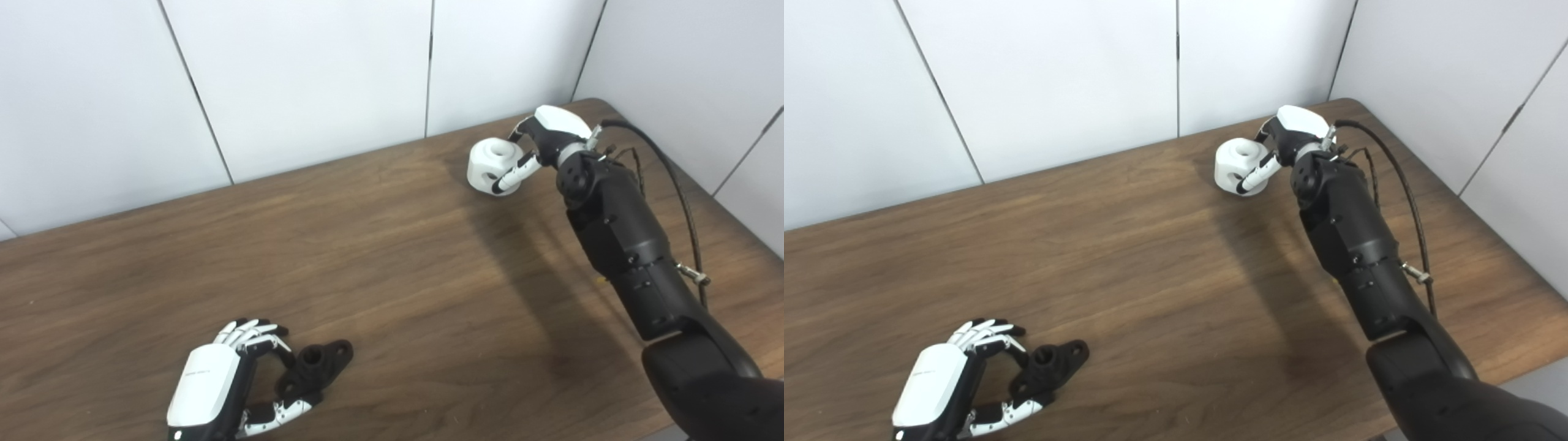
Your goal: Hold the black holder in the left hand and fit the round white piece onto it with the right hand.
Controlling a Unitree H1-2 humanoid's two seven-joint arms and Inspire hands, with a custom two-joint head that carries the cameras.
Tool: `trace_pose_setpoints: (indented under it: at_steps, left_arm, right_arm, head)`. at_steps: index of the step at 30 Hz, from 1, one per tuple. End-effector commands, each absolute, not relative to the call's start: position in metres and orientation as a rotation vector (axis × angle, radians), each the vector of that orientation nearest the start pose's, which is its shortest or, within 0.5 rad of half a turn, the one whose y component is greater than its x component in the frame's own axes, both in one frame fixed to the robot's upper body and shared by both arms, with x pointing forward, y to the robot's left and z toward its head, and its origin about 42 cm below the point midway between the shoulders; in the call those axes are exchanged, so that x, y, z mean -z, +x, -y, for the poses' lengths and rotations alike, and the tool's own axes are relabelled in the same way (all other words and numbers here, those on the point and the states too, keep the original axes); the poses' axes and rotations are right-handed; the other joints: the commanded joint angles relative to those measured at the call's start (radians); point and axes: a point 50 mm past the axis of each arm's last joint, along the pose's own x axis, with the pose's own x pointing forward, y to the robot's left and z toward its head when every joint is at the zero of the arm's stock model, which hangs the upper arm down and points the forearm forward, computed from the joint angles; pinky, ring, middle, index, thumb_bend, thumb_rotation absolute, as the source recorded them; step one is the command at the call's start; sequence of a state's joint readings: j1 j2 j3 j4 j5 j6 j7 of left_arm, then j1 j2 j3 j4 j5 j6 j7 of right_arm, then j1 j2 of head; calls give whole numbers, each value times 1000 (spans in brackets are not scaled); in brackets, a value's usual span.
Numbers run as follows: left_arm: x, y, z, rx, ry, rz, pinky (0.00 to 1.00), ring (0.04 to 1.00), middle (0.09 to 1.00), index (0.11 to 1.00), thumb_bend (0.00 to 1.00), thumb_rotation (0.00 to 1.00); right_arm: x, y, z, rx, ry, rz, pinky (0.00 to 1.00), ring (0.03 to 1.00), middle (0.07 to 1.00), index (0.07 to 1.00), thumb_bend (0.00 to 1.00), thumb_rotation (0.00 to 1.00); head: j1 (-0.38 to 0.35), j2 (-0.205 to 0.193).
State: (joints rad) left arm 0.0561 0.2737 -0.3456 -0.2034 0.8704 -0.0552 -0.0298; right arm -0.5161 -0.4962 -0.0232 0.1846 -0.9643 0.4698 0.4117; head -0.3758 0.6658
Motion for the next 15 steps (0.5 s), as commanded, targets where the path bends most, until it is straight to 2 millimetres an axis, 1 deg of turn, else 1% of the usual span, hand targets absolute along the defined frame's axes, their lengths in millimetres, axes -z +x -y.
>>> trace_pose_setpoints:
  at_steps: [1,2,3,4,5,10,15]
  left_arm:
    - [-114,244,-202,366,1128,221,907,833,748,485,520,43]
    - [-114,244,-202,365,1126,224,907,833,748,485,520,43]
    - [-114,244,-203,364,1125,226,904,831,746,485,520,43]
    - [-113,244,-203,364,1124,227,902,830,745,485,520,44]
    - [-113,244,-203,363,1124,227,902,830,744,485,520,44]
    - [-113,244,-202,365,1127,223,906,834,747,485,520,44]
    - [-113,245,-202,363,1125,226,904,832,745,485,520,43]
  right_arm:
    - [-275,434,385,288,-1284,-266,1000,984,893,552,731,207]
    - [-275,433,385,295,-1281,-256,1000,984,891,540,690,196]
    - [-275,433,385,302,-1279,-243,1000,979,880,514,610,172]
    - [-275,433,385,306,-1278,-235,1000,972,861,498,559,156]
    - [-275,432,385,310,-1278,-225,1000,969,855,492,542,151]
    - [-275,430,387,308,-1288,-199,1000,951,793,486,520,139]
    - [-274,427,387,307,-1290,-199,1000,951,791,486,520,138]
  head:
    - [0,1]
    - [0,1]
    - [0,3]
    - [0,3]
    - [0,3]
    - [0,-2]
    - [3,-1]
